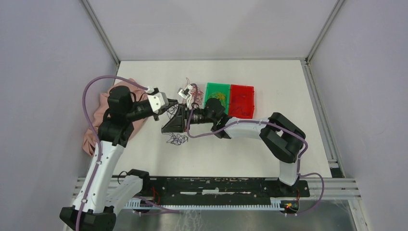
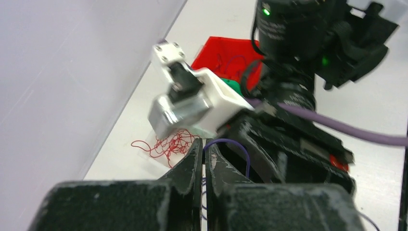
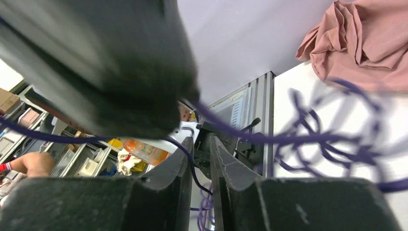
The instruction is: Untangle the cables
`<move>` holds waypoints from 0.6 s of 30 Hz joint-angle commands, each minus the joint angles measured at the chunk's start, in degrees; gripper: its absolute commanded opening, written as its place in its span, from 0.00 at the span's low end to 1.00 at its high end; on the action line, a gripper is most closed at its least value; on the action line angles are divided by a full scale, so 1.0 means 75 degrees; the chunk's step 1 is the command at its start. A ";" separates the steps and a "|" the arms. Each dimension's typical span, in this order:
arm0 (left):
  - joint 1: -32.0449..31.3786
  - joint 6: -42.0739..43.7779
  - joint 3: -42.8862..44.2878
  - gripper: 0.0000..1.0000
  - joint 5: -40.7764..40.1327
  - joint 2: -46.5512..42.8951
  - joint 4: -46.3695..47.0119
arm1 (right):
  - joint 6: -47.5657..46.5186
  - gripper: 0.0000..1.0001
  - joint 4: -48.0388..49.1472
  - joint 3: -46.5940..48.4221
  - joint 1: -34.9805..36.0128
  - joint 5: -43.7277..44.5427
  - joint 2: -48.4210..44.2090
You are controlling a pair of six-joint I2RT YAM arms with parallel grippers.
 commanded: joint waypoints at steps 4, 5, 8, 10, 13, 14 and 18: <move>-0.0150 -0.1311 0.1001 0.03 -0.0688 0.0190 0.1144 | -0.1201 0.21 -0.0262 -0.0402 0.0389 0.1099 -0.0387; -0.0153 -0.1402 0.1175 0.03 -0.0702 0.0254 0.1208 | -0.1332 0.20 -0.0354 -0.0526 0.0401 0.1225 -0.0382; -0.0167 -0.1732 0.1746 0.03 -0.0684 0.0487 0.1343 | -0.1460 0.20 -0.0385 -0.0849 0.0408 0.1518 -0.0303; -0.0182 -0.1866 0.2105 0.03 -0.0700 0.0606 0.1410 | -0.1470 0.19 -0.0330 -0.1028 0.0407 0.1660 -0.0244; -0.0192 -0.1957 0.2592 0.03 -0.0808 0.0710 0.1578 | -0.1584 0.19 -0.0231 -0.1442 0.0407 0.1915 -0.0224; -0.0191 -0.1948 0.2735 0.03 -0.0869 0.0750 0.1618 | -0.1638 0.19 -0.0259 -0.1564 0.0411 0.2007 -0.0230; -0.0192 -0.1930 0.3380 0.03 -0.1023 0.0960 0.1733 | -0.1924 0.24 -0.0445 -0.2005 0.0403 0.2510 -0.0301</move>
